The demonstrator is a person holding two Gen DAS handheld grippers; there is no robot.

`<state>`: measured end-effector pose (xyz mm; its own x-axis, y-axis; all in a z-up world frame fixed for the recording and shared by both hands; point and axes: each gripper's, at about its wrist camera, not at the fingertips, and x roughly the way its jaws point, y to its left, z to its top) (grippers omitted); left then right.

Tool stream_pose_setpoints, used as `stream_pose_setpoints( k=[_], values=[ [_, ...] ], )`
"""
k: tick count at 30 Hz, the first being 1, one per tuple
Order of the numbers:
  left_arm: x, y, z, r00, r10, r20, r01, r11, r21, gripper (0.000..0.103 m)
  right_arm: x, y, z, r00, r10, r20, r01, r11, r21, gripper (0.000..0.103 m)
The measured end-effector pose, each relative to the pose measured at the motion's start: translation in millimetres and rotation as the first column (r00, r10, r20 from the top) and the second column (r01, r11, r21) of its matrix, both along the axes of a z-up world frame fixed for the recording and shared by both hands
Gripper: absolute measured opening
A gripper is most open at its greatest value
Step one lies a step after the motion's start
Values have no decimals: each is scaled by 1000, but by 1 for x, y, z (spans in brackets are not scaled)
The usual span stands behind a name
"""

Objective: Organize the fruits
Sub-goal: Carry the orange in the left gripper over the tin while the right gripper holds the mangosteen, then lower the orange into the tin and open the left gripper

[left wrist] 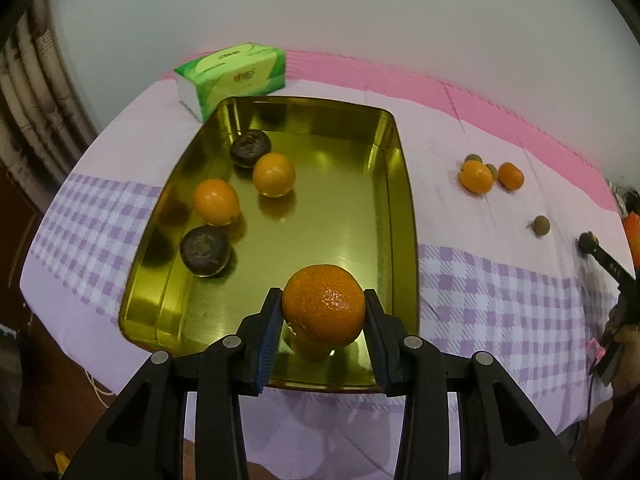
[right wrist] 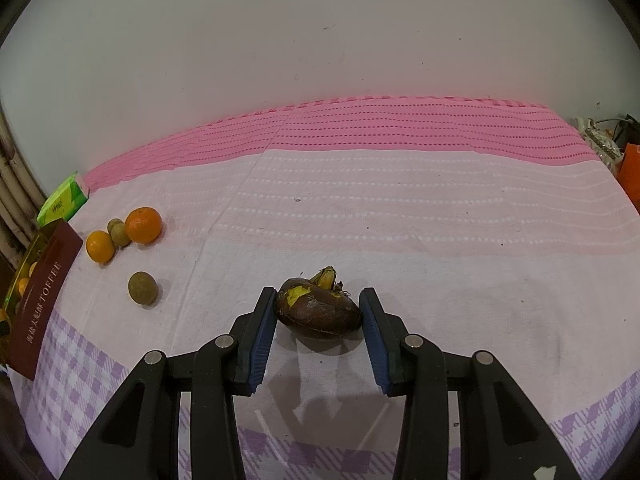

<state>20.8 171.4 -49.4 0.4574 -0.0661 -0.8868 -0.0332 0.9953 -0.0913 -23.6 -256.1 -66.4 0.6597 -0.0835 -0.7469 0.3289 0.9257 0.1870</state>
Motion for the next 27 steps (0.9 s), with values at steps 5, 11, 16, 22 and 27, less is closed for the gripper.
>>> stream_pose_setpoints(
  k=[5,11,16,22,27],
  values=[
    [0,-8,-4,1000,-21,-11,22,1000,11,40,0,2,0,1000,1,-3,-1,1000,-3,38],
    [1,-13,-9,999,-41,-24,41,999,14,40,1,2,1,1000,5,-5,-5,1000,-1,39],
    [0,-18,-11,998,-54,-28,55,998,27,40,1,2,1,1000,5,-6,-5,1000,0,39],
    [0,-18,-10,998,-55,-25,55,998,28,40,2,2,0,1000,9,-11,-9,1000,-1,39],
    [1,-17,-9,998,-52,-20,52,998,37,41,2,3,0,1000,10,-12,-10,1000,-2,39]
  ],
)
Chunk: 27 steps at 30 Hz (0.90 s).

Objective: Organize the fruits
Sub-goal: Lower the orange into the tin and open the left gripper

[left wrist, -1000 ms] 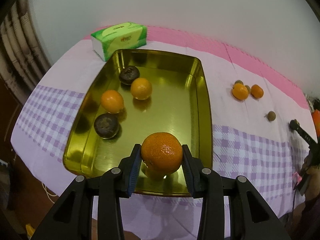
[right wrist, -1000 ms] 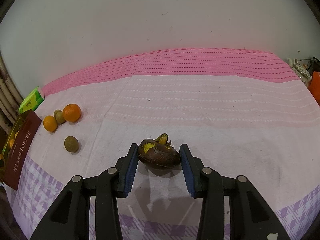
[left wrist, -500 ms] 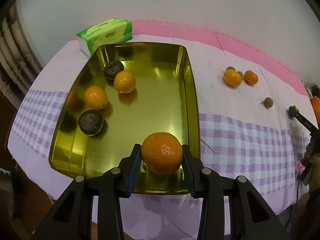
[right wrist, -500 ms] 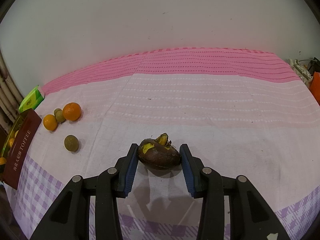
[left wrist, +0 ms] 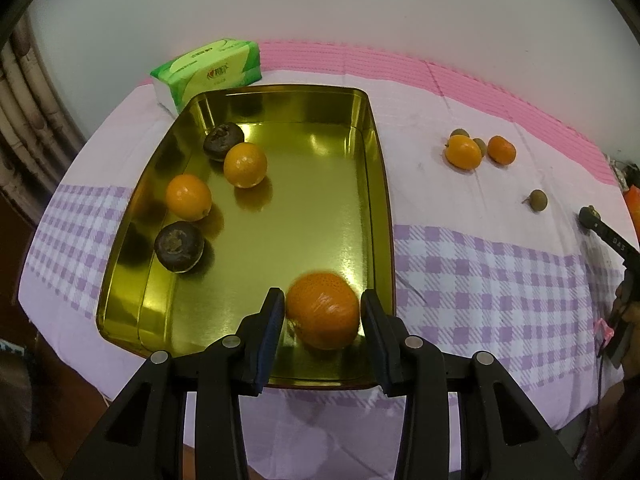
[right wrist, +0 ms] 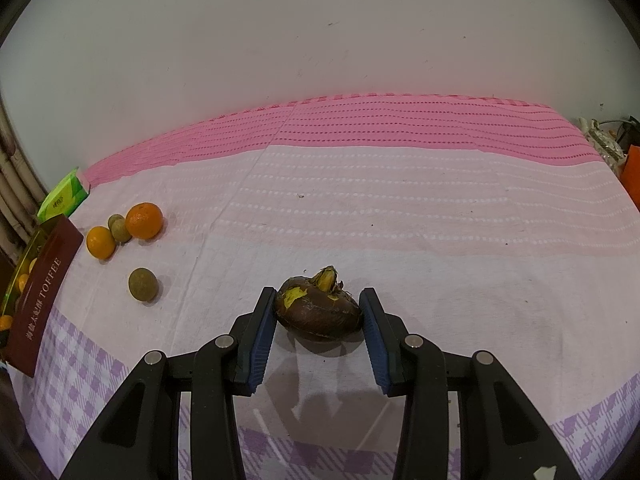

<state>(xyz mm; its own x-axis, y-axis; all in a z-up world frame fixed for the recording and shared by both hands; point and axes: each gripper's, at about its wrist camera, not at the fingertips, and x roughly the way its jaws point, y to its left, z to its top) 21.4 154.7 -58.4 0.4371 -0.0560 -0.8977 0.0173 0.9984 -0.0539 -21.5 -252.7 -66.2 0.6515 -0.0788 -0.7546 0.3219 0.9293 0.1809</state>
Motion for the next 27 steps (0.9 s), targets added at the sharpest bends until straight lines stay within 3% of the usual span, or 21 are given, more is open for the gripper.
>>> stream_pose_setpoints(
  k=[27],
  values=[
    [-4,4,14,998,16,63,-23,994,106,47,-13,7,5,1000,-4,19,3,999,35,38]
  ],
)
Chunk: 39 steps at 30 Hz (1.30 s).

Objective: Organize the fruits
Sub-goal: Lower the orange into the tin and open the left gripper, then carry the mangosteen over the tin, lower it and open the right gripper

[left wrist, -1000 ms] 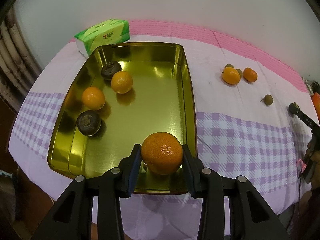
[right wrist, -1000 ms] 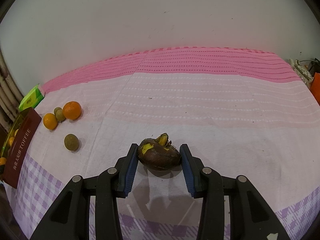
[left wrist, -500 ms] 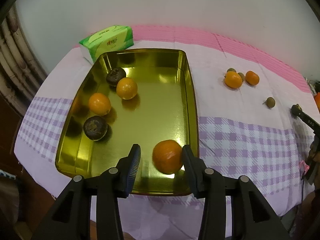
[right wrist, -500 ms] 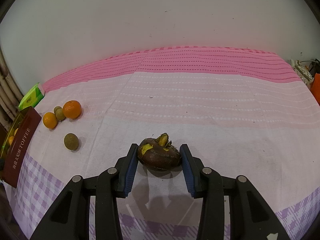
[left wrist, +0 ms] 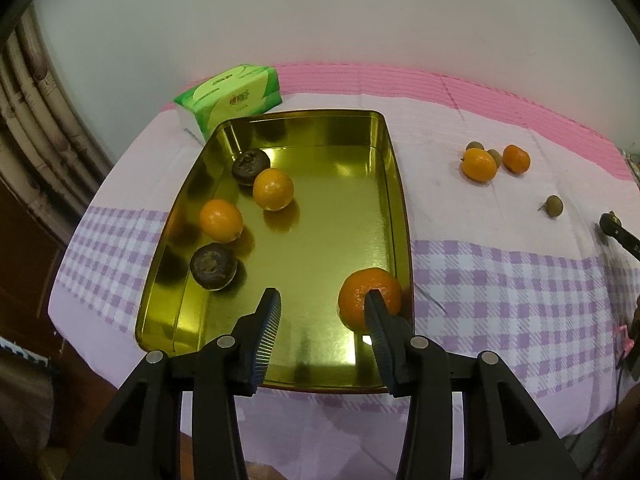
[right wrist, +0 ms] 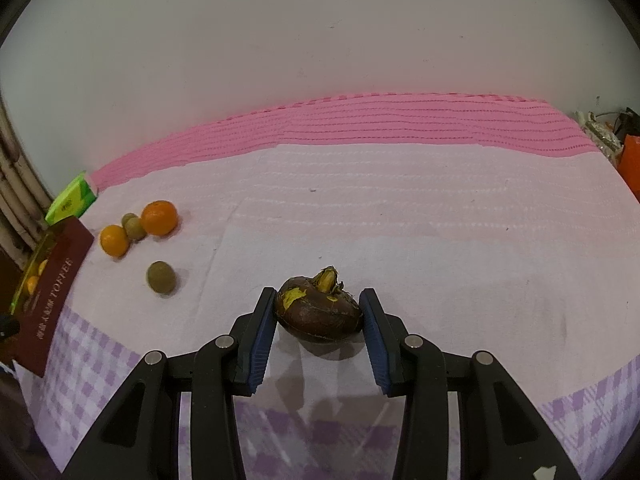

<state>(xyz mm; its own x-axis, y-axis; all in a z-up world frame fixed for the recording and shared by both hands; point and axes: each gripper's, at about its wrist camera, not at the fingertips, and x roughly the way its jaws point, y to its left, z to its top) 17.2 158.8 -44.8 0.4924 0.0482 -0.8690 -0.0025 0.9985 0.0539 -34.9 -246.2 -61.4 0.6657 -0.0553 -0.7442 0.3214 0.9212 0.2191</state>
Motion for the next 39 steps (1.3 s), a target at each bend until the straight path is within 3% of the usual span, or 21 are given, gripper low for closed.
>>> stream_pose_setpoints(
  k=[7,17,30,35,39],
  values=[
    [-1,6,4,999,32,6,-32,999,-1,54,-5,19,23,998,43,41,-44,999,16,38],
    [1,17,6,997,81,1,-81,997,3,55,9,82,66,973,202,114,-205,979,14,39],
    [3,47,16,979,202,17,-203,979,23,60,41,200,103,864,477,158,-481,877,-17,39],
    [2,65,24,954,295,59,-300,949,97,68,56,231,104,828,538,160,-547,837,14,39],
    [-1,85,33,926,365,100,-374,922,102,69,67,255,104,797,583,158,-593,805,25,39]
  ],
)
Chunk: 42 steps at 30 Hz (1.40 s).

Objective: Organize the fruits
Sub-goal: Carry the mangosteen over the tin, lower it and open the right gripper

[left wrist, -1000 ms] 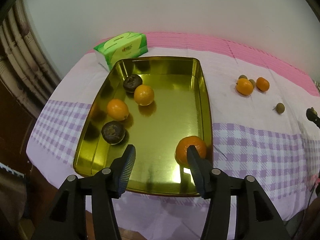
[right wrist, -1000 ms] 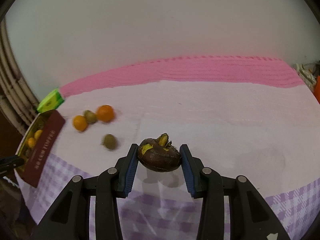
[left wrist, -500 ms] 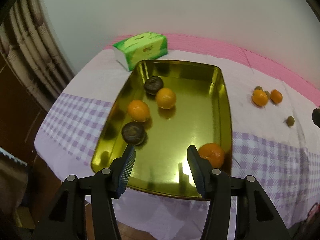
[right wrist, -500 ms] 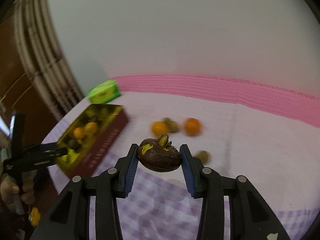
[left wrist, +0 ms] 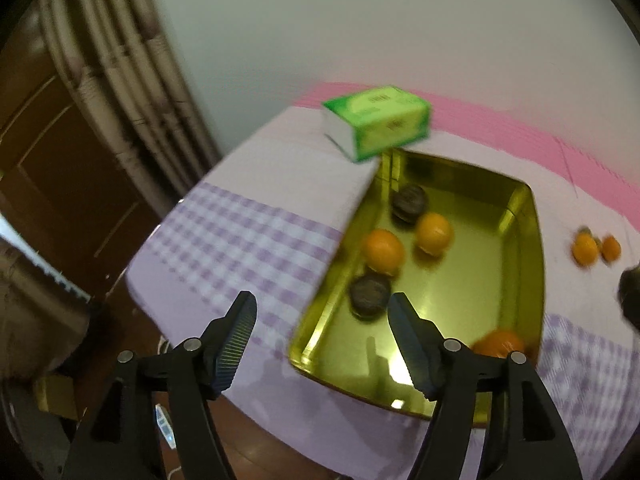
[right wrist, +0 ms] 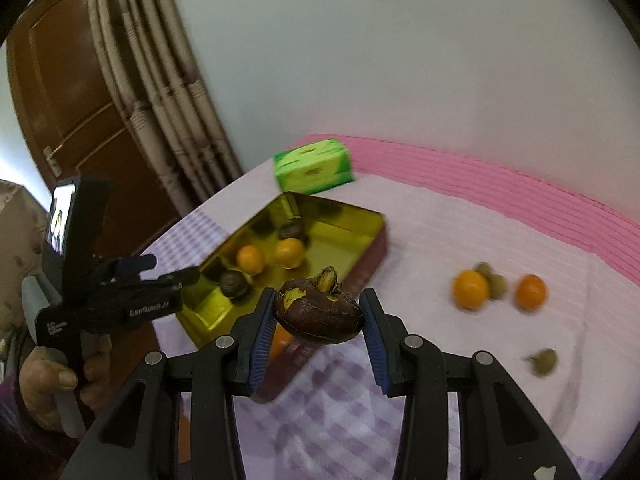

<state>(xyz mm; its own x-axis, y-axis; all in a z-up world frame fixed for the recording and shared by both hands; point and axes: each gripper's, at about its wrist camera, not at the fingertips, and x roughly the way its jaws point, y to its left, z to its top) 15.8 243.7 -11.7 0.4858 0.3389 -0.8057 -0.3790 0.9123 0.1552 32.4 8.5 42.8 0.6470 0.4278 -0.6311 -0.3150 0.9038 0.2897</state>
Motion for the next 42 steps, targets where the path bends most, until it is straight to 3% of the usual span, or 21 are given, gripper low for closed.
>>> stream_pose_setpoints(
  k=[11,22,32,42],
  values=[
    [-6,27,9,991,128,34,-130,991,42,75,45,59,-33,989,108,-106,-104,994,42,39],
    [1,18,1,996,89,-2,-88,994,69,79,60,84,-54,978,147,-147,-148,989,1,39],
    [3,19,-2,996,84,-17,-83,994,66,82,74,83,-67,976,123,-179,-129,991,-22,40],
    [5,14,-6,997,65,-38,-61,995,82,82,74,68,-57,985,96,-146,-95,995,15,43]
  ],
)
